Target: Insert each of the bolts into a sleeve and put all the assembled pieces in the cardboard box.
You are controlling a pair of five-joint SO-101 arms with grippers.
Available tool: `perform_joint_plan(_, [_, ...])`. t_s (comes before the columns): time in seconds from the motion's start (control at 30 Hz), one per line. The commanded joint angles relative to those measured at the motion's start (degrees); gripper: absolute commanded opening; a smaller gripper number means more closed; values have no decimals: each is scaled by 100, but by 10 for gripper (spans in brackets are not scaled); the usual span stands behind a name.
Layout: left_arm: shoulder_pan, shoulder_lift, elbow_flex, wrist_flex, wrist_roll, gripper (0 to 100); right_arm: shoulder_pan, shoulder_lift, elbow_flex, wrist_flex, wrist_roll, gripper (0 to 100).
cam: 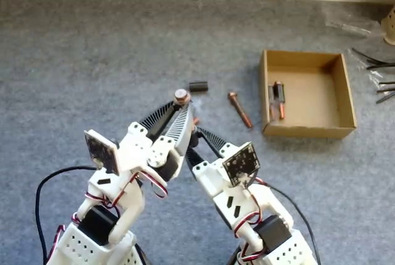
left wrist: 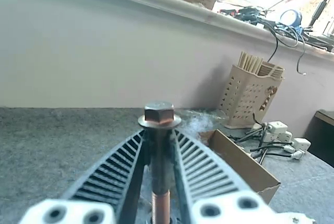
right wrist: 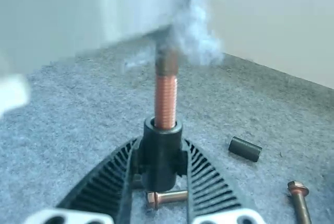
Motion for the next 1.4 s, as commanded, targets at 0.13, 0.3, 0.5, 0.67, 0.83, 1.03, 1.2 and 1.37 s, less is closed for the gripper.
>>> perform_joint_plan(0.13, [-145, -92, -31, 9, -26, 7, 145, -66, -259, 13, -26, 5])
perform_joint_plan(0.3, [-145, -92, -22, 9, -44, 7, 145, -66, -259, 13, -26, 5])
perform_joint_plan(0.5, [-180, -92, -75, 554, -53, 8, 136, -66, -268, 13, -18, 5])
perform_joint_plan(0.67, [-180, -92, -31, 730, -53, 8, 136, -66, -268, 13, -9, 5])
perform_joint_plan(0.83, [-180, -92, -22, 730, -62, 8, 154, -66, -268, 13, -9, 5])
perform_joint_plan(1.03, [-189, -92, -66, 1116, -62, 136, 154, -66, -268, 13, -9, 5])
perform_joint_plan(1.2, [-189, -92, -40, 1187, -62, 217, 154, -66, -268, 13, -9, 5])
perform_joint_plan(1.37, [-189, -92, -66, 1178, -62, 222, 154, -66, -268, 13, -9, 5])
